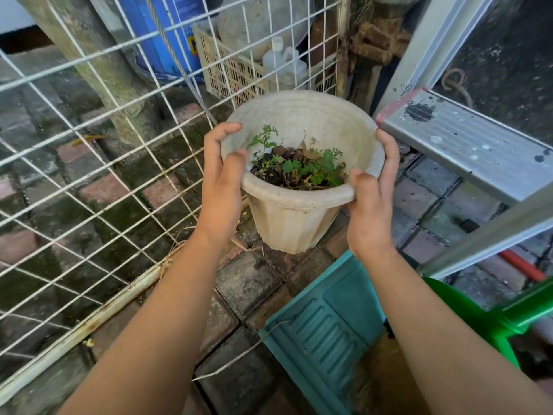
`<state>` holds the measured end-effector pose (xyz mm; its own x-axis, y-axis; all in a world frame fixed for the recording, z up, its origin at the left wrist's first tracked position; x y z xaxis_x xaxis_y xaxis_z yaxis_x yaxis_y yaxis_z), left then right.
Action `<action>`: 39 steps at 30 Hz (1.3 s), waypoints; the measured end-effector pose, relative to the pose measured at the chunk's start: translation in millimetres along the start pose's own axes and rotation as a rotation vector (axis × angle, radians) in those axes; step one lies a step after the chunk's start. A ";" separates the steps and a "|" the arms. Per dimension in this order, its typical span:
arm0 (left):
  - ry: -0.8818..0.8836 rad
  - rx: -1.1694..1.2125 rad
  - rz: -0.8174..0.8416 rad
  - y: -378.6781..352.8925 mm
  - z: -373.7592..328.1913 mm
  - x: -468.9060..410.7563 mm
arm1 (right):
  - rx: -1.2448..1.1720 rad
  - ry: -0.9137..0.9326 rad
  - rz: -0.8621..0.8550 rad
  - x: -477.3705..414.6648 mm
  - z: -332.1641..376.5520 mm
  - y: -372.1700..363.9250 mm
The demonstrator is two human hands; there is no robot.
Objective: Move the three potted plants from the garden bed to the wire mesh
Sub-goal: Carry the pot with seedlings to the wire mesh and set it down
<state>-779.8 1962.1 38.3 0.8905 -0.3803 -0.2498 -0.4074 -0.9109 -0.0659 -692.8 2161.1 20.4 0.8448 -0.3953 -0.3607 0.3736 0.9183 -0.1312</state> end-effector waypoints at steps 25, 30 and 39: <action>0.071 0.008 -0.001 1.6 -2.3 13.5 | 0.028 -0.091 0.009 6.9 18.3 6.6; 0.095 -0.002 -0.004 3.0 -9.5 13.3 | 0.115 -0.120 0.005 5.5 23.0 7.5; 0.392 -0.114 -0.147 -6.1 -34.7 13.6 | 0.220 -0.352 -0.078 4.4 36.9 8.0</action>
<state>-758.2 1957.0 68.8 0.9560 -0.2573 0.1412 -0.2651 -0.9634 0.0392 -672.0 2165.9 51.9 0.8758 -0.4824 -0.0151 0.4822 0.8734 0.0683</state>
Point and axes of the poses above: each hand's wrist, its own x-axis away from the middle knuckle, its own y-axis out of the back of the hand, z = x × y, the point moved 3 cm from there along -x, towards the middle knuckle, and after that the axes turned 11 degrees about z, right-handed, at the moved point
